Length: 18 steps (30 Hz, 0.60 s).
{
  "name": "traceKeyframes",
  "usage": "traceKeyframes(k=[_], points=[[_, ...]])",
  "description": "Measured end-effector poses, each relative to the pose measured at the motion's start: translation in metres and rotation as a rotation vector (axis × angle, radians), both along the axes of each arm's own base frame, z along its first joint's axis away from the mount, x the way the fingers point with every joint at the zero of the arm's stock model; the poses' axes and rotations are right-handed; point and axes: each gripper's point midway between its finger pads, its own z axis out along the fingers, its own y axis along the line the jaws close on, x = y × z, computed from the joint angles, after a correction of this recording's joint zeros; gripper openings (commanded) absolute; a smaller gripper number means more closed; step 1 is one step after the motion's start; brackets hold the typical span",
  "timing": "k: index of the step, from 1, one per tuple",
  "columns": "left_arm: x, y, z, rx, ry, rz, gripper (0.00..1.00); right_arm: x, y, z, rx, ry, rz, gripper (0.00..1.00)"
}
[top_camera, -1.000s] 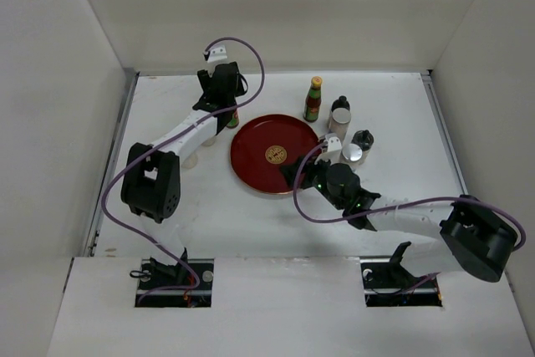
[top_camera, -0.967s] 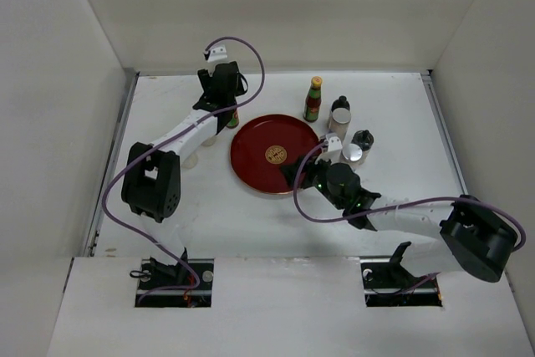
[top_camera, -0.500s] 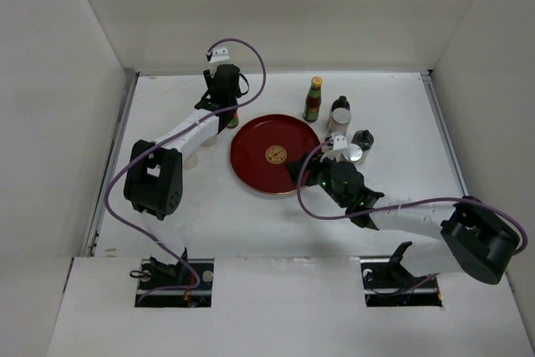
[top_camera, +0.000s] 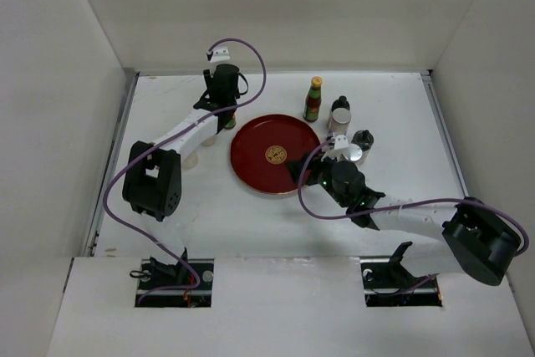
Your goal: Organize the condiment bottles
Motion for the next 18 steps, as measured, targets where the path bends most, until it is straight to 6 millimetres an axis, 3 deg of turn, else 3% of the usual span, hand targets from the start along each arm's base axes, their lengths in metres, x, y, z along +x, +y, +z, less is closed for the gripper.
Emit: traceKeyframes(k=[4,8,14,18], points=[[-0.005,0.000,0.011,0.030,-0.001,-0.017,0.14,0.000,0.000,0.000,0.003,0.002,-0.002,0.74],[-0.015,-0.008,0.040,0.042,-0.046,-0.046,0.14,0.000,0.000,0.000,0.003,0.002,-0.003,0.74],[-0.039,-0.041,0.092,0.012,-0.146,-0.123,0.14,0.002,-0.003,0.000,0.010,0.005,-0.013,0.73],[-0.057,-0.067,0.114,-0.014,-0.190,-0.184,0.14,0.006,-0.018,-0.003,0.020,0.014,-0.054,0.73]])
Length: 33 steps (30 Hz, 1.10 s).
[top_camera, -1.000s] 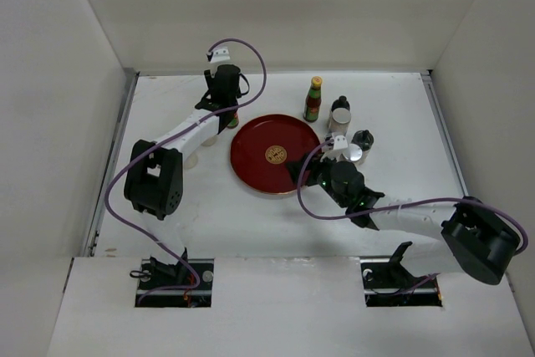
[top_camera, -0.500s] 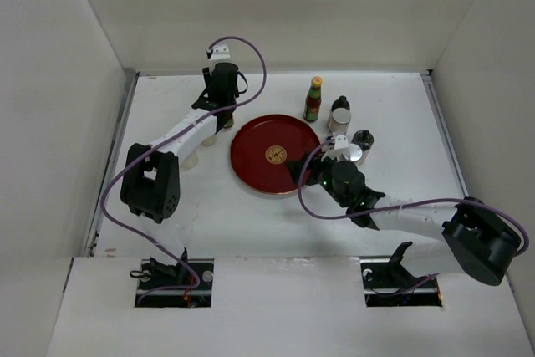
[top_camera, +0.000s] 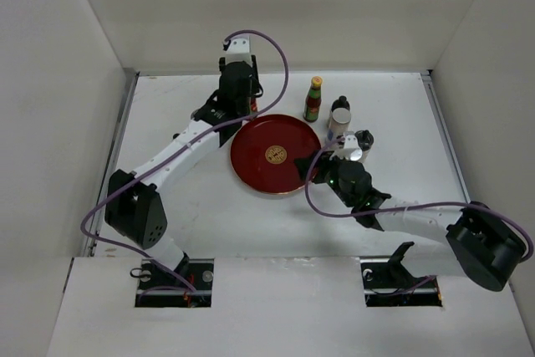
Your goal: Organize the condiment bottles
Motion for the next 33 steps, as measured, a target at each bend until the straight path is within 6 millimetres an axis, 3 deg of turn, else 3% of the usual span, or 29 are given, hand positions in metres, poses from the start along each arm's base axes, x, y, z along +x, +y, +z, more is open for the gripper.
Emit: traceKeyframes(k=[5,10,22,27,30,33], points=[[-0.013,-0.030,0.002,-0.019,-0.012,-0.067,0.14,0.010,-0.023,0.002,0.035,0.008,-0.074,0.73],[-0.013,-0.040,-0.010,-0.025,0.005,-0.082,0.14,0.013,-0.030,0.004,0.054,0.011,-0.099,0.73],[0.006,-0.055,-0.077,0.005,0.118,-0.090,0.14,0.013,-0.029,0.004,0.057,0.012,-0.099,0.73],[0.008,-0.059,-0.093,0.011,0.145,-0.096,0.15,0.013,-0.029,0.004,0.058,0.011,-0.099,0.73],[0.008,-0.059,-0.105,0.015,0.153,-0.096,0.19,0.013,-0.030,0.005,0.058,0.011,-0.099,0.73],[0.008,-0.058,-0.112,0.008,0.135,-0.091,0.30,0.013,-0.030,0.006,0.061,0.008,-0.099,0.73]])
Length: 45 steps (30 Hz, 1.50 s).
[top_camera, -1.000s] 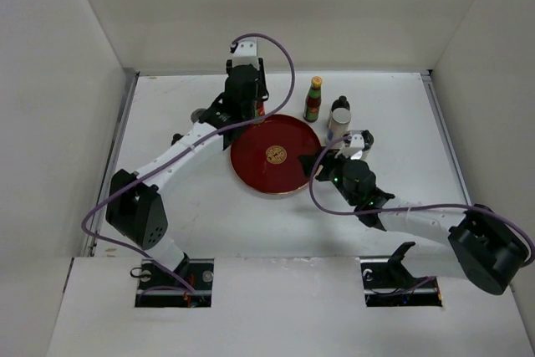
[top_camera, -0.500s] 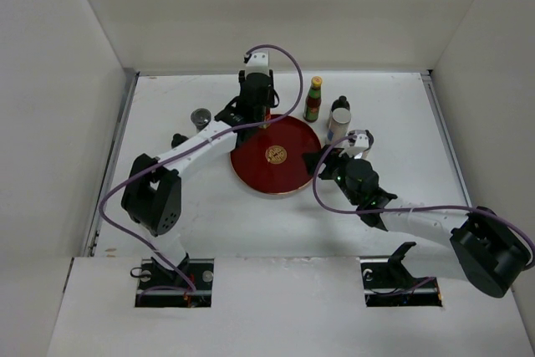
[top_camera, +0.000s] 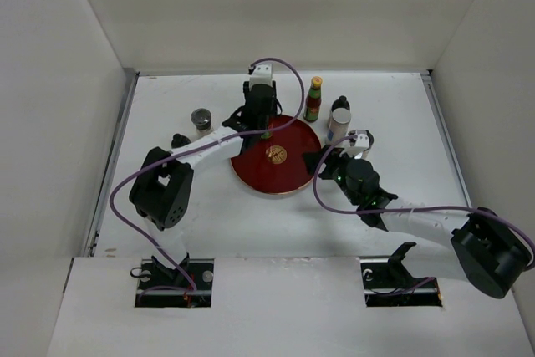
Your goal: Organize the condiment bottles
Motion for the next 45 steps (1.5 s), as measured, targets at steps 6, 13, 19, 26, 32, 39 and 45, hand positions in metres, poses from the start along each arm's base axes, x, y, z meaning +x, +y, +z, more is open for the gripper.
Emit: traceKeyframes(k=[6,13,19,26,32,39,45], points=[[-0.001,0.005,-0.008,-0.022,-0.045,0.027,0.63,0.000,0.000,0.002,0.002,-0.003,0.000,0.76],[-0.019,0.010,-0.004,-0.028,-0.057,0.019,0.92,0.000,-0.001,0.002,-0.007,-0.009,0.002,0.74],[-0.053,0.028,0.055,-0.132,-0.191,0.010,0.82,-0.009,0.006,0.019,-0.001,-0.060,0.035,0.37],[-0.107,0.061,0.097,-0.282,-0.329,0.047,0.26,-0.012,0.011,0.018,-0.033,-0.046,0.055,0.17],[-0.139,0.060,0.022,-0.294,-0.201,0.019,0.22,0.001,0.018,0.039,-0.055,-0.040,0.033,0.29],[-0.164,0.071,-0.060,-0.332,-0.036,0.017,0.20,0.067,0.008,0.069,-0.147,-0.041,-0.074,0.49],[-0.173,0.068,-0.070,-0.465,-0.018,-0.024,0.20,0.131,-0.016,0.069,-0.276,-0.007,-0.177,0.62]])
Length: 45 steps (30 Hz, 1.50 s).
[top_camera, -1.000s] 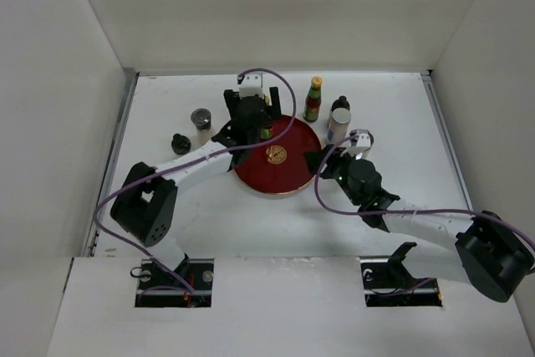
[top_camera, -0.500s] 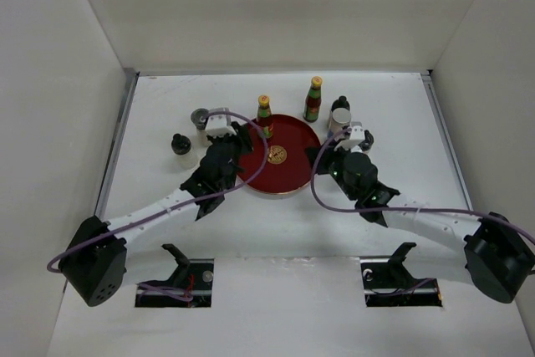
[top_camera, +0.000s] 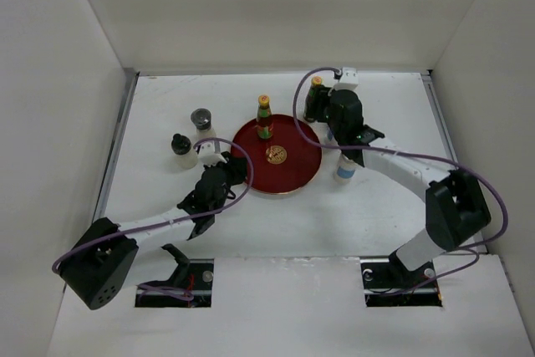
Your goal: Organize the condiment bottles
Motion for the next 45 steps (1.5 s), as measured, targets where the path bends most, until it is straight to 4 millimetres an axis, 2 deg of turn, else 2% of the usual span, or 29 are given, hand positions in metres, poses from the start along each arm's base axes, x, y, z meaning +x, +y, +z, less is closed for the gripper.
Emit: traceKeyframes(k=[4,10,13,16,21,25,28,31,33,41,45], points=[[-0.006,-0.008,0.002,-0.047,-0.018,-0.040,0.21,0.032,-0.010,0.006,-0.067,-0.001,-0.044,0.72],[-0.007,-0.012,0.010,-0.063,-0.054,-0.062,0.23,0.069,-0.012,0.012,-0.141,-0.006,-0.070,0.74],[-0.008,-0.016,0.014,-0.072,-0.069,-0.073,0.23,0.084,-0.007,0.003,-0.190,0.005,-0.061,0.73],[-0.008,-0.018,0.015,-0.075,-0.074,-0.080,0.23,0.095,-0.005,-0.014,-0.232,0.031,-0.057,0.71],[-0.007,-0.018,0.018,-0.081,-0.085,-0.082,0.24,0.102,-0.007,-0.040,-0.270,0.071,-0.064,0.66],[-0.007,-0.019,0.019,-0.085,-0.089,-0.085,0.25,0.107,-0.006,-0.044,-0.279,0.065,-0.064,0.59],[-0.007,-0.019,0.019,-0.086,-0.090,-0.088,0.25,0.110,-0.005,-0.041,-0.280,0.042,-0.064,0.54],[-0.007,-0.019,0.019,-0.086,-0.089,-0.088,0.25,0.114,-0.004,-0.037,-0.280,0.015,-0.064,0.41],[-0.007,-0.019,0.019,-0.086,-0.089,-0.089,0.25,0.116,-0.004,-0.036,-0.279,0.004,-0.067,0.37],[-0.007,-0.018,0.018,-0.085,-0.088,-0.086,0.29,0.116,-0.002,-0.030,-0.274,-0.019,-0.066,0.33],[-0.006,-0.013,0.015,-0.082,-0.083,-0.074,0.30,0.104,-0.003,-0.014,-0.271,-0.042,-0.062,0.33]])
